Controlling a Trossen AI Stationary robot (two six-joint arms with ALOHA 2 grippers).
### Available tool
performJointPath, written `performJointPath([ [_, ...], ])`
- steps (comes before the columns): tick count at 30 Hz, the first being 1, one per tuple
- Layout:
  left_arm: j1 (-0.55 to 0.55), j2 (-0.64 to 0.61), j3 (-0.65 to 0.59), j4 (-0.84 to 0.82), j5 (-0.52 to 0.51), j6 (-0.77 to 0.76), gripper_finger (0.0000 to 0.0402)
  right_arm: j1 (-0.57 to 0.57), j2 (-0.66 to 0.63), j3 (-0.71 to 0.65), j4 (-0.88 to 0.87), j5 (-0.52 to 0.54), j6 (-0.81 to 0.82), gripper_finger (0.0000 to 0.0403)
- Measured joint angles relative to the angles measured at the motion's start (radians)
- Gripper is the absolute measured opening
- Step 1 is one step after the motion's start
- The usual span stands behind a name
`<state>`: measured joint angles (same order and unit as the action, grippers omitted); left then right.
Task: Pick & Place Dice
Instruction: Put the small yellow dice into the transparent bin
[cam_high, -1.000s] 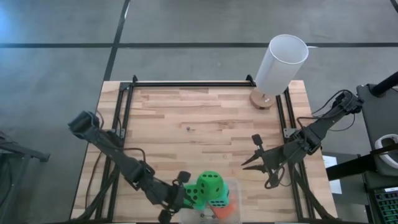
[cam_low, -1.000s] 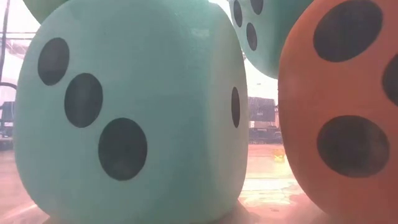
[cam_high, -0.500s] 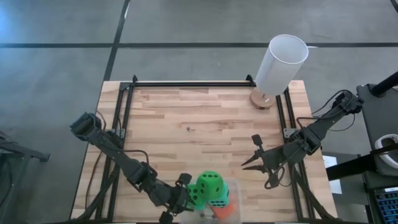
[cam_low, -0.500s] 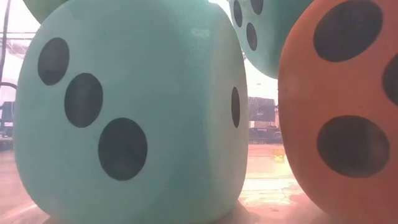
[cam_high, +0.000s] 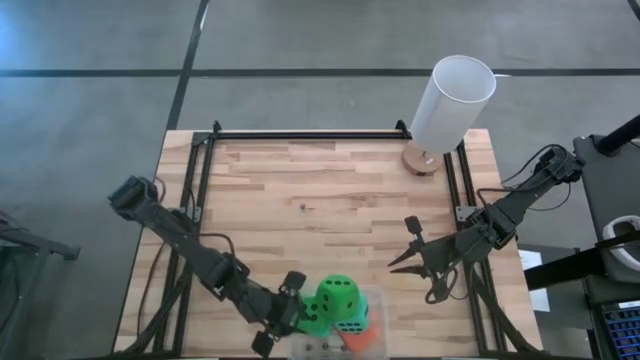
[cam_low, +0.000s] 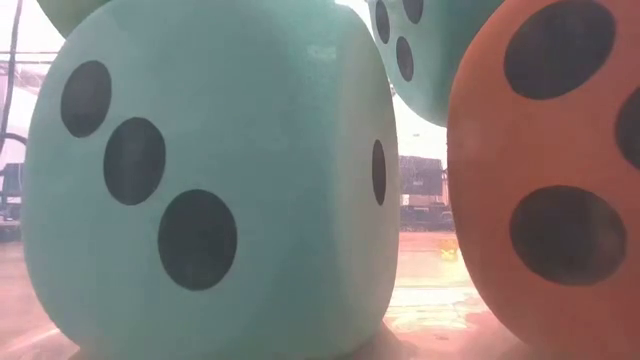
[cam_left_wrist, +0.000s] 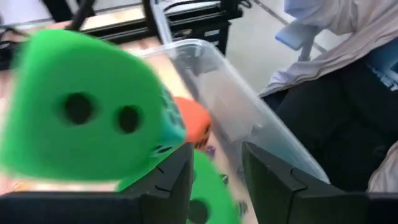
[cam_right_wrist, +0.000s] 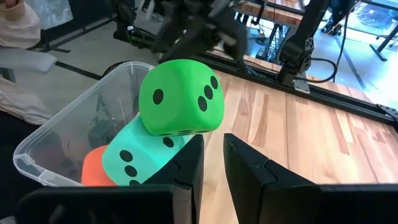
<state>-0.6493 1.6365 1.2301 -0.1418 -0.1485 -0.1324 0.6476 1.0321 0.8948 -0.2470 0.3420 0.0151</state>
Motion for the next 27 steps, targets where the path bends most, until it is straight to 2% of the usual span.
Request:
performJointPath([
  [6,0.034,-0.103,-0.016,-0.163,-0.053,-0.024,0.0132,-0.001,0.0,0.0,-0.004,0.0,0.0,0.0056],
  [10,0.066,-0.18,-0.086,-0.197,-0.102,-0.058,0.0129,-0.001,0.0,-0.007,-0.005,0.0,0.0,0.0052],
  [17,0.137,-0.346,-0.272,-0.166,-0.165,-0.137,0.0131,-0.019,-0.008,-0.016,-0.05,-0.002,0.008,0.0053],
  [23,0.201,-0.461,-0.398,-0.078,-0.166,-0.137,0.0127,-0.116,-0.053,-0.04,-0.19,-0.008,0.061,0.0052],
  [27,0.236,-0.501,-0.432,-0.058,-0.167,-0.138,0.0127,-0.213,-0.101,-0.094,-0.226,-0.099,0.064,0.0052],
])
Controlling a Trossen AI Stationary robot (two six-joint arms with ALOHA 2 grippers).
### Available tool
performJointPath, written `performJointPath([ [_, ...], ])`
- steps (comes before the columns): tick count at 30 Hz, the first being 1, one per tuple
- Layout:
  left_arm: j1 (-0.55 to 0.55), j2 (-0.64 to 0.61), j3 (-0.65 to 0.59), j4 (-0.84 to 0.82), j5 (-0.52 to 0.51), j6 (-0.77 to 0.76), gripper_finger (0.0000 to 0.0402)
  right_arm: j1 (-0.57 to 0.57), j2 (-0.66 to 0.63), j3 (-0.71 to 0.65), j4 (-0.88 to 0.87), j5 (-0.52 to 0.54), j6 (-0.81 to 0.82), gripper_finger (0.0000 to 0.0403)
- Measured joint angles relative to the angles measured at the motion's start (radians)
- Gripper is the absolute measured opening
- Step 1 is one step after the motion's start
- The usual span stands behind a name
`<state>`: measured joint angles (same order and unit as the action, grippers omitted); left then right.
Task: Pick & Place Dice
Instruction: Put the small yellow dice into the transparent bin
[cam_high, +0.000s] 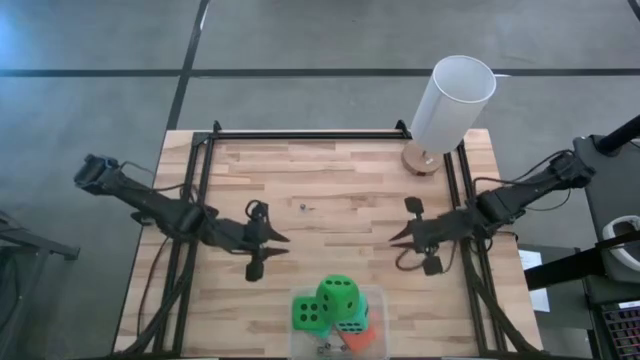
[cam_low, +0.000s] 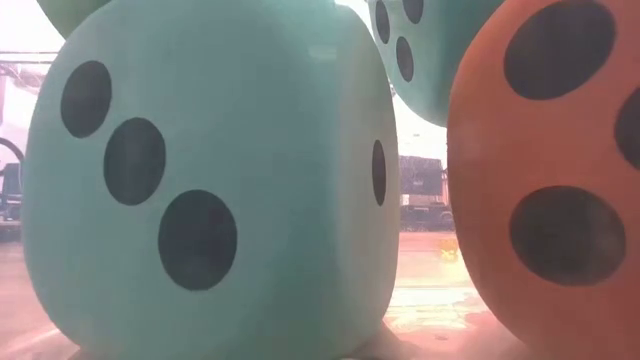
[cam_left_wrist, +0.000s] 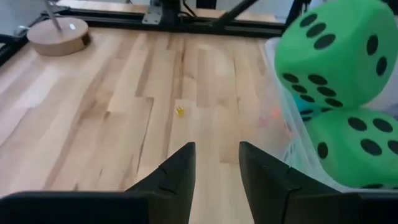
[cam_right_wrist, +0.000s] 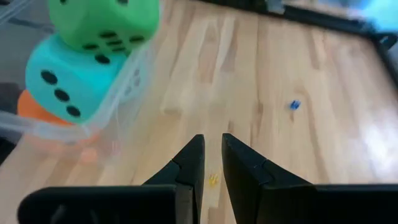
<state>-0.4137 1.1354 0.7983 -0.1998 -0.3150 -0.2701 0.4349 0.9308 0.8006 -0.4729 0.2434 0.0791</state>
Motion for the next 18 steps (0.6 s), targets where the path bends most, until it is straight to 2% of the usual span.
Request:
performJointPath([
  [4,0.023,-0.009,0.001,0.017,0.0,0.001,0.0127,-0.115,-0.047,-0.071,0.003,-0.126,0.0,0.0052],
  [9,0.049,-0.009,0.0,0.054,0.001,0.001,0.0125,-0.226,-0.065,-0.179,0.02,-0.148,-0.004,0.0054],
  [18,0.103,-0.009,-0.001,0.047,-0.019,-0.014,0.0124,-0.278,-0.045,-0.345,0.286,-0.226,-0.008,0.0054],
])
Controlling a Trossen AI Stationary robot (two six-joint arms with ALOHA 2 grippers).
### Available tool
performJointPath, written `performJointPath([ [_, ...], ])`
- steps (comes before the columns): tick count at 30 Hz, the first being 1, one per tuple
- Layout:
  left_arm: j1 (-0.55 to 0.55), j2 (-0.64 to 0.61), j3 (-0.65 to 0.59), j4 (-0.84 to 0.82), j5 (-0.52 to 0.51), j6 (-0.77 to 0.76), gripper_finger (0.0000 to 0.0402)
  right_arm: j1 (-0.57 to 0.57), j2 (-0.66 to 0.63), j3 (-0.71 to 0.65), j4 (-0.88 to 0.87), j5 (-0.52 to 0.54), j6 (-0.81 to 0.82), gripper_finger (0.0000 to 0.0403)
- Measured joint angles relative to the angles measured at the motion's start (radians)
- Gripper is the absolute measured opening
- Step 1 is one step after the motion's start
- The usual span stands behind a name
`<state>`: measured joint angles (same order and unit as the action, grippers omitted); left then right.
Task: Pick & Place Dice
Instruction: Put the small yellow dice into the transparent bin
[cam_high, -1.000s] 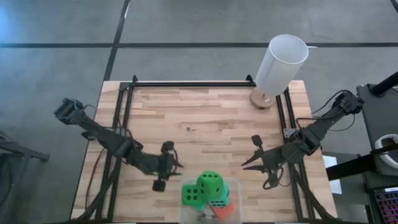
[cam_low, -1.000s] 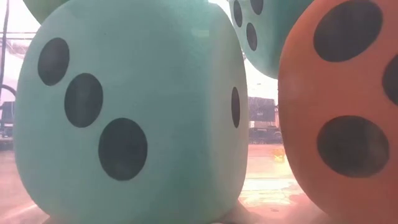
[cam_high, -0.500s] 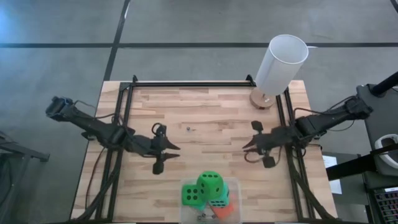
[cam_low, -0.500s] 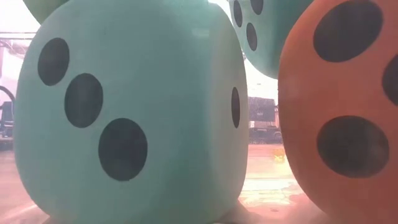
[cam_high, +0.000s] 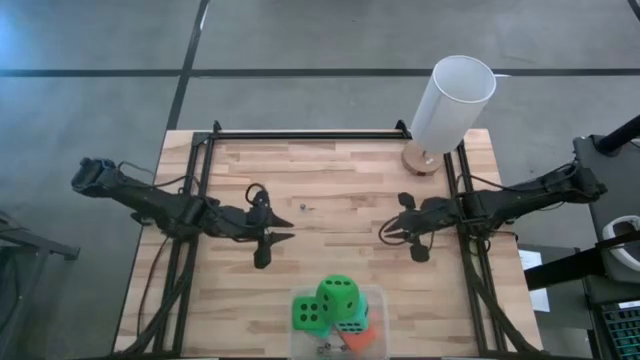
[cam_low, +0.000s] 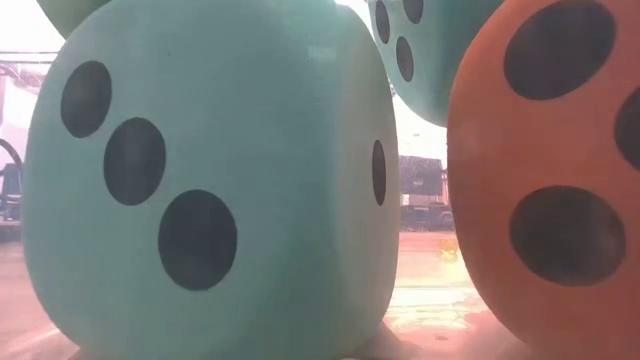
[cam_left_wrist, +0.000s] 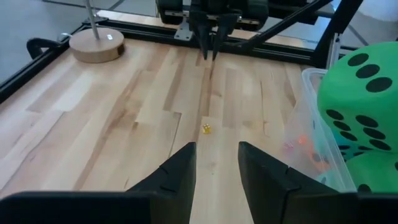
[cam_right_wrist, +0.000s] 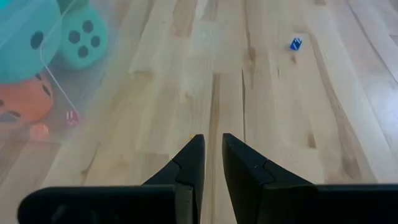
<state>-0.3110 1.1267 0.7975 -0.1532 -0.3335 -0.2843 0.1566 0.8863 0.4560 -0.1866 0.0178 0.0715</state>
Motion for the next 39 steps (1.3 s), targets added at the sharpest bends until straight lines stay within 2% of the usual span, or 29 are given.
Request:
performJointPath([
  [18,0.001,0.0,0.0,0.0,0.001,-0.005,0.0123,0.0,0.012,-0.006,0.01,0.0,-0.006,0.0057],
  [33,0.001,0.0,0.0,0.0,0.001,-0.005,0.0123,0.0,0.031,-0.007,0.011,0.001,-0.08,0.0165],
  [39,0.001,0.001,0.0,0.0,0.001,-0.004,0.0122,0.0,0.11,-0.025,0.043,0.007,-0.098,0.0184],
])
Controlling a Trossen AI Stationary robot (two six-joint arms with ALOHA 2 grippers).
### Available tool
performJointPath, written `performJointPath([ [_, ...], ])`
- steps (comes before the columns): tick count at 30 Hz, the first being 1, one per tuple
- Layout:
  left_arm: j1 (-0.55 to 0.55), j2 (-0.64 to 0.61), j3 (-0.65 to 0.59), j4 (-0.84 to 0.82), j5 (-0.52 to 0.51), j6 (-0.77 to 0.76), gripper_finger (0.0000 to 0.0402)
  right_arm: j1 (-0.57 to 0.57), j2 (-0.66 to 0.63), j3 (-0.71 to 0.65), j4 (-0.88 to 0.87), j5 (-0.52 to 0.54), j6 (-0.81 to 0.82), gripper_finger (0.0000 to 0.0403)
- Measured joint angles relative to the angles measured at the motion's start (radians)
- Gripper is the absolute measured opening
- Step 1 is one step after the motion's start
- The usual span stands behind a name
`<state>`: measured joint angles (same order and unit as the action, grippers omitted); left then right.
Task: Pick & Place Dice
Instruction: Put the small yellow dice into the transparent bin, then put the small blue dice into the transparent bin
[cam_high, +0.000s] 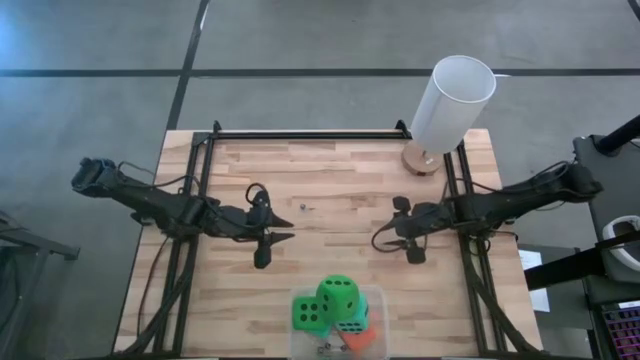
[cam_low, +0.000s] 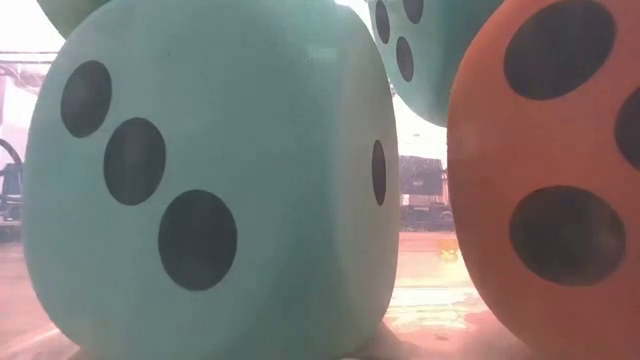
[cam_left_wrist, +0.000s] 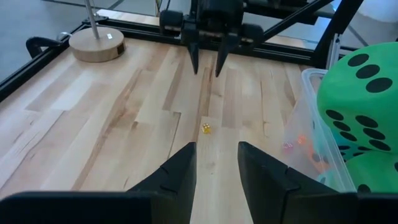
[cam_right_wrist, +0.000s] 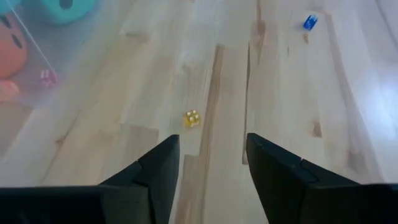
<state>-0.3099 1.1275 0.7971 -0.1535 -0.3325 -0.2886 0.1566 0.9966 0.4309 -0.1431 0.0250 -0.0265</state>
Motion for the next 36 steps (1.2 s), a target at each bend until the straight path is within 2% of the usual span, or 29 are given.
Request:
performJointPath([
  [16,0.0,0.0,0.0,0.008,0.0,-0.001,0.0124,-0.003,0.347,-0.032,0.423,-0.024,-0.094,0.0164],
  [28,0.0,0.0,0.0,0.008,0.0,0.0,0.0124,-0.054,0.565,-0.032,0.59,-0.033,-0.131,0.0161],
  [36,0.0,0.0,0.0,0.007,0.0,-0.001,0.0123,-0.076,0.641,-0.03,0.663,-0.079,-0.132,0.0152],
])
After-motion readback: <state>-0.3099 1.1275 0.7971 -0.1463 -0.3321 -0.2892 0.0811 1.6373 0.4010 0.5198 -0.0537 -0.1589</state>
